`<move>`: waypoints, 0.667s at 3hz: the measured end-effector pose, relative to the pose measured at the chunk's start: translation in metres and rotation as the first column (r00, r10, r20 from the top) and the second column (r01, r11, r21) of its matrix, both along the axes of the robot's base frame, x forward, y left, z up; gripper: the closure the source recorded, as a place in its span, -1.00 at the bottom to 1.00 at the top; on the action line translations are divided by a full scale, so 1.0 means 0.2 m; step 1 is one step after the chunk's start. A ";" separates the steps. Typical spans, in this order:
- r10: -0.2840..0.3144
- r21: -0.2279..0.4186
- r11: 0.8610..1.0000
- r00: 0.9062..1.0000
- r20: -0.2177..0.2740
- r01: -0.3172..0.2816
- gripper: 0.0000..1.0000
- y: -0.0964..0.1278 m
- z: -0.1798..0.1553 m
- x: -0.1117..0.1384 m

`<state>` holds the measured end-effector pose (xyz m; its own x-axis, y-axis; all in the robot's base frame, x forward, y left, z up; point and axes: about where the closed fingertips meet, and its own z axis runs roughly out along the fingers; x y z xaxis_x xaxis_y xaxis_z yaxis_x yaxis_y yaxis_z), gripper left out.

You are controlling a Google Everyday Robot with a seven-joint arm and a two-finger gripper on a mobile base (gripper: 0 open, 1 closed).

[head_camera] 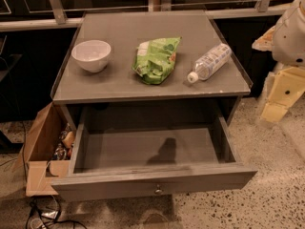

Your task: Close top drawer

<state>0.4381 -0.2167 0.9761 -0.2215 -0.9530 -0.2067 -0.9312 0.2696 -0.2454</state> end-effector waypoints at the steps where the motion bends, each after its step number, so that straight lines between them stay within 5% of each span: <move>1: 0.000 0.000 1.000 1.000 0.000 0.000 -1.00 0.00 0.00 0.00; 2: 0.000 0.000 1.000 1.000 0.000 0.000 -0.62 0.00 0.00 0.00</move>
Offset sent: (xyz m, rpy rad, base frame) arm 0.0000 0.0000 0.0000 0.0000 0.0000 0.0000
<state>0.4381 -0.2167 0.9762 -0.2215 -0.9530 -0.2067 -0.9311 0.2696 -0.2455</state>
